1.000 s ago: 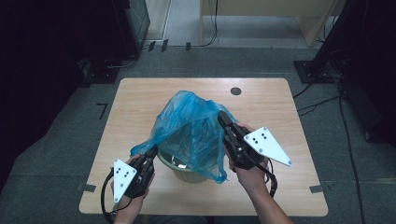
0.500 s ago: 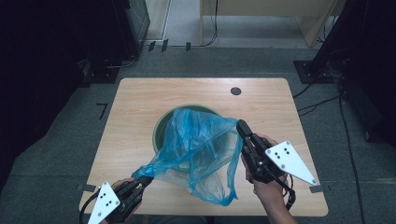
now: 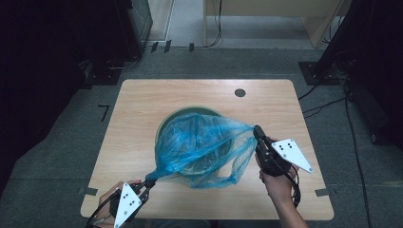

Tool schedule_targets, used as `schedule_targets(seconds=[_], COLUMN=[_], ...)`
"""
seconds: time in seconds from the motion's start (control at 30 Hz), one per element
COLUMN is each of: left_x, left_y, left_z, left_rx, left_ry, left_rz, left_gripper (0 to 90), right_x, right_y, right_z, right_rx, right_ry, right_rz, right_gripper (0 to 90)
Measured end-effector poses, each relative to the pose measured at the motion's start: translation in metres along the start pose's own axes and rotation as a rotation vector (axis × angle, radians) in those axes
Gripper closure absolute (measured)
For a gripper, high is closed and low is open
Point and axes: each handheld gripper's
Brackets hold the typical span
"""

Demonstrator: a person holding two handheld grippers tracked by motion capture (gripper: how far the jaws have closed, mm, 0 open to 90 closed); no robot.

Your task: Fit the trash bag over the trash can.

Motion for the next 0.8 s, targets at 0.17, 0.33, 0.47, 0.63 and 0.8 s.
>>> schedule_targets(seconds=[0.17, 0.33, 0.47, 0.63, 0.8], left_x=[0.006, 0.016, 0.029, 0.038, 0.039], left_y=[-0.004, -0.008, -0.003, -0.014, -0.019], left_z=[-0.004, -0.007, -0.007, -0.003, 0.002], left_rx=[-0.007, -0.029, -0.059, -0.038, -0.092], left_ry=[0.014, 0.112, 0.222, 0.311, 0.335], left_rz=[-0.001, 0.150, 0.219, 0.209, 0.122], left_gripper=[90.0, 89.7, 89.4, 87.8, 57.1], right_x=[-0.006, 0.000, 0.006, 0.017, 0.025], right_y=[-0.009, -0.020, -0.022, -0.040, -0.051], right_z=[-0.012, -0.019, -0.011, -0.003, 0.005], right_rx=[0.032, 0.046, -0.010, 0.014, 0.017], right_ry=[0.005, 0.015, 0.024, 0.052, 0.047], right_rz=[-0.006, 0.022, 0.044, 0.072, 0.103], right_gripper=[90.0, 90.0, 90.0, 90.0, 90.0])
Point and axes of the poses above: each handheld gripper's, and its own axes: y roughly backward along the jaws, z roughly out of its top, x roughly to its left, and after that the axes turned 13 degrees about x, right-handed
